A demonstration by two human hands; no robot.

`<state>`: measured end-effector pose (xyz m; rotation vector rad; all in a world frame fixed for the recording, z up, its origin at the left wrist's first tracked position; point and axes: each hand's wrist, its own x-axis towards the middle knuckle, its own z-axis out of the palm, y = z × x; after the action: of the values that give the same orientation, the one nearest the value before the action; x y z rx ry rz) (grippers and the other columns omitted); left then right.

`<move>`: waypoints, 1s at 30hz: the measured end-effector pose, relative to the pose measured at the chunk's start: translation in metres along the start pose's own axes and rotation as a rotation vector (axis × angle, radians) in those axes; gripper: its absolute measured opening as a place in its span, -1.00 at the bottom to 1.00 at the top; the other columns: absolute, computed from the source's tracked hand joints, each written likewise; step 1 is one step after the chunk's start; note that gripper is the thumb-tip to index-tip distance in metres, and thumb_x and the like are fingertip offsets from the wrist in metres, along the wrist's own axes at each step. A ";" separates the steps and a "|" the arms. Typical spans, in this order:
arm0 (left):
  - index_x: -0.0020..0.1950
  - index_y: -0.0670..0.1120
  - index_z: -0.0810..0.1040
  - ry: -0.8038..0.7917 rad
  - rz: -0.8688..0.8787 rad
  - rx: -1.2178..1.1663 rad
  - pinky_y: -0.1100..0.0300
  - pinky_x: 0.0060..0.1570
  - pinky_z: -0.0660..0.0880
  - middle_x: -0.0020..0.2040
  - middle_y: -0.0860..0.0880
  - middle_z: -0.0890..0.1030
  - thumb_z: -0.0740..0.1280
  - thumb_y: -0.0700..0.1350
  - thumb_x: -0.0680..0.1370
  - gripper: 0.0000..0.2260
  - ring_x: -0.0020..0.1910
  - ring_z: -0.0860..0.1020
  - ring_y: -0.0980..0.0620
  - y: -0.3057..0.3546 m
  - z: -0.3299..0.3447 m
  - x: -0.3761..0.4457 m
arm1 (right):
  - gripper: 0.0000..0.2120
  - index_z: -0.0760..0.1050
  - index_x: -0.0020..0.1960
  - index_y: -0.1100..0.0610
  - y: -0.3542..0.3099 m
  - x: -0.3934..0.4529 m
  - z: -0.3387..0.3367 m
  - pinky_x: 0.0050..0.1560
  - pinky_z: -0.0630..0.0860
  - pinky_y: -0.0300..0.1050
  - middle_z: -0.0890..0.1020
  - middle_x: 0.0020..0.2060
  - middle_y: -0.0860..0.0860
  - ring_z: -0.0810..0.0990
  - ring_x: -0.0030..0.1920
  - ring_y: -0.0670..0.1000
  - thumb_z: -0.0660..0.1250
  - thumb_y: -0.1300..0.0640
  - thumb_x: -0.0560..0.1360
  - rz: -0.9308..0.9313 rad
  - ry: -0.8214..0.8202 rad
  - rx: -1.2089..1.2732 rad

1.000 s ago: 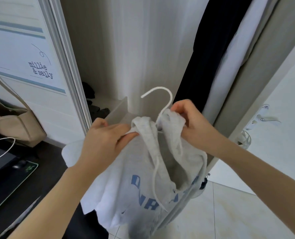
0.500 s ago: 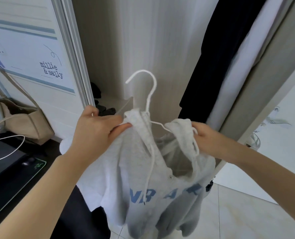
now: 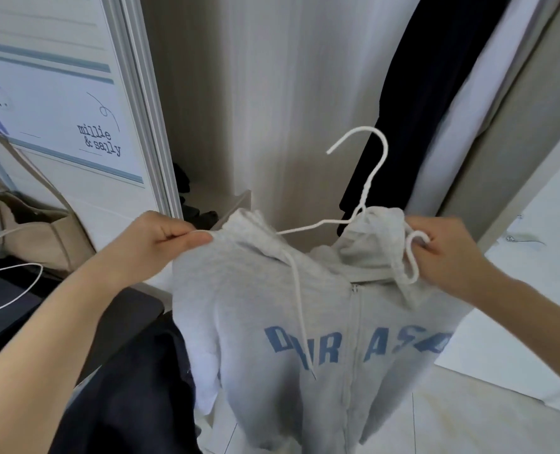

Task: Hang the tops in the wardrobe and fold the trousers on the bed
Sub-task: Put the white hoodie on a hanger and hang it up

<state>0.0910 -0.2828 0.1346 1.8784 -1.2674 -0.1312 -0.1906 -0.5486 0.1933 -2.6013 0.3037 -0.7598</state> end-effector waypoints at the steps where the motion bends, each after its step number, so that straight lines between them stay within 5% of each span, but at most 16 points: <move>1: -0.22 -0.23 0.67 -0.016 -0.014 -0.012 -0.01 -0.34 0.43 -0.32 -0.37 0.53 0.28 0.51 0.33 -0.25 -0.44 0.43 -0.15 -0.006 -0.003 -0.002 | -0.78 0.29 -0.40 -0.21 0.004 -0.001 -0.008 -0.46 0.18 -0.46 0.41 -0.53 -0.24 0.26 -0.54 -0.22 0.14 0.02 0.39 0.004 -0.004 -0.028; 5: -0.19 -0.24 0.69 -0.033 -0.073 -0.073 0.19 -0.28 0.43 -0.27 -0.34 0.59 0.34 0.26 0.44 -0.47 -0.42 0.48 0.01 -0.012 0.004 -0.006 | -0.81 0.32 -0.41 0.03 0.010 -0.006 -0.029 -0.49 0.13 -0.34 0.34 -0.58 -0.12 0.18 -0.52 -0.16 0.20 0.00 0.34 0.049 -0.007 0.044; 7: -0.13 -0.25 0.66 -0.063 -0.075 -0.073 0.17 -0.19 0.46 -0.22 -0.30 0.61 0.26 0.36 0.47 -0.36 -0.33 0.53 -0.09 -0.009 0.015 -0.001 | -0.82 0.36 -0.40 0.09 0.003 -0.005 -0.027 -0.48 0.16 -0.35 0.36 -0.56 -0.07 0.22 -0.50 -0.15 0.26 0.10 0.35 0.045 0.001 0.104; 11: -0.02 0.12 0.64 -0.096 -0.096 -0.097 0.29 0.03 0.46 -0.07 0.05 0.67 0.18 0.11 0.63 -0.75 -0.06 0.60 0.17 0.019 0.037 0.008 | -0.80 0.47 -0.26 0.42 -0.002 0.001 -0.019 -0.43 0.24 -0.18 0.42 -0.45 0.28 0.30 -0.41 -0.03 0.33 0.33 0.49 0.177 0.147 0.185; 13: -0.14 0.16 0.58 -0.066 -0.090 -0.145 0.18 -0.14 0.43 -0.23 0.05 0.60 0.17 0.20 0.59 -0.73 -0.23 0.54 0.13 0.038 0.050 0.010 | -0.78 0.45 -0.21 0.50 -0.006 0.002 -0.017 -0.40 0.24 -0.16 0.44 -0.38 0.39 0.31 -0.39 0.02 0.31 0.33 0.50 0.231 0.184 0.204; 15: -0.21 0.07 0.50 -0.013 -0.036 -0.039 0.16 -0.31 0.37 -0.34 -0.02 0.51 0.17 0.40 0.48 -0.59 -0.38 0.43 0.13 0.053 0.063 0.015 | -0.80 0.47 -0.25 0.40 -0.013 0.005 -0.012 -0.42 0.25 -0.21 0.44 -0.41 0.33 0.30 -0.41 -0.06 0.32 0.30 0.50 0.230 0.203 0.199; 18: -0.18 -0.05 0.50 0.147 0.008 0.187 0.14 -0.33 0.41 -0.37 -0.05 0.54 0.13 0.46 0.42 -0.43 -0.41 0.48 0.04 0.063 0.077 0.026 | -0.69 0.35 -0.42 0.10 -0.020 0.009 -0.005 -0.48 0.19 -0.31 0.35 -0.55 -0.03 0.26 -0.48 -0.12 0.31 0.19 0.48 0.186 0.230 0.163; 21: -0.10 -0.09 0.58 0.317 0.032 0.119 0.10 -0.28 0.43 -0.37 -0.09 0.56 0.15 0.41 0.43 -0.43 -0.37 0.52 -0.06 0.061 0.074 0.033 | -0.72 0.40 -0.35 0.20 -0.017 0.005 -0.010 -0.45 0.23 -0.18 0.38 -0.53 0.03 0.29 -0.46 -0.05 0.24 0.07 0.48 0.152 0.257 0.073; 23: -0.08 -0.07 0.60 0.413 -0.003 0.045 0.08 -0.23 0.44 -0.35 -0.09 0.57 0.19 0.36 0.43 -0.48 -0.35 0.51 -0.04 0.055 0.064 0.034 | -0.57 0.46 -0.31 0.24 -0.007 0.002 -0.026 -0.38 0.28 -0.15 0.48 -0.47 0.12 0.37 -0.42 -0.01 0.14 -0.12 0.40 0.189 0.241 -0.099; 25: -0.15 -0.12 0.57 0.465 -0.052 -0.004 0.06 -0.22 0.43 -0.35 -0.12 0.55 0.23 0.35 0.42 -0.48 -0.34 0.49 -0.06 0.049 0.057 0.034 | -0.40 0.52 -0.29 0.21 0.000 0.001 -0.045 -0.33 0.33 -0.21 0.55 -0.44 0.09 0.48 -0.40 -0.03 0.05 -0.32 0.30 0.311 0.103 -0.206; 29: -0.24 -0.17 0.50 0.475 -0.088 0.032 0.04 -0.25 0.42 -0.39 -0.16 0.50 0.27 0.37 0.39 -0.45 -0.37 0.46 -0.13 0.046 0.052 0.036 | -0.82 0.58 -0.18 -0.20 0.007 -0.005 -0.077 -0.16 0.44 -0.36 0.67 -0.26 -0.24 0.60 -0.22 -0.31 0.37 -0.29 0.38 0.491 -0.255 -0.172; 30: -0.26 -0.16 0.48 0.478 -0.088 0.041 0.06 -0.26 0.39 -0.40 -0.15 0.49 0.24 0.37 0.38 -0.45 -0.38 0.45 -0.11 0.046 0.052 0.036 | -0.66 0.50 -0.07 -0.32 0.003 -0.007 -0.082 -0.06 0.43 -0.32 0.63 -0.14 -0.33 0.57 -0.11 -0.34 0.35 -0.44 0.25 0.503 -0.326 -0.182</move>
<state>0.0489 -0.3480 0.1459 1.8554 -0.8656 0.2851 -0.2420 -0.5760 0.2515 -2.5849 0.9127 -0.1372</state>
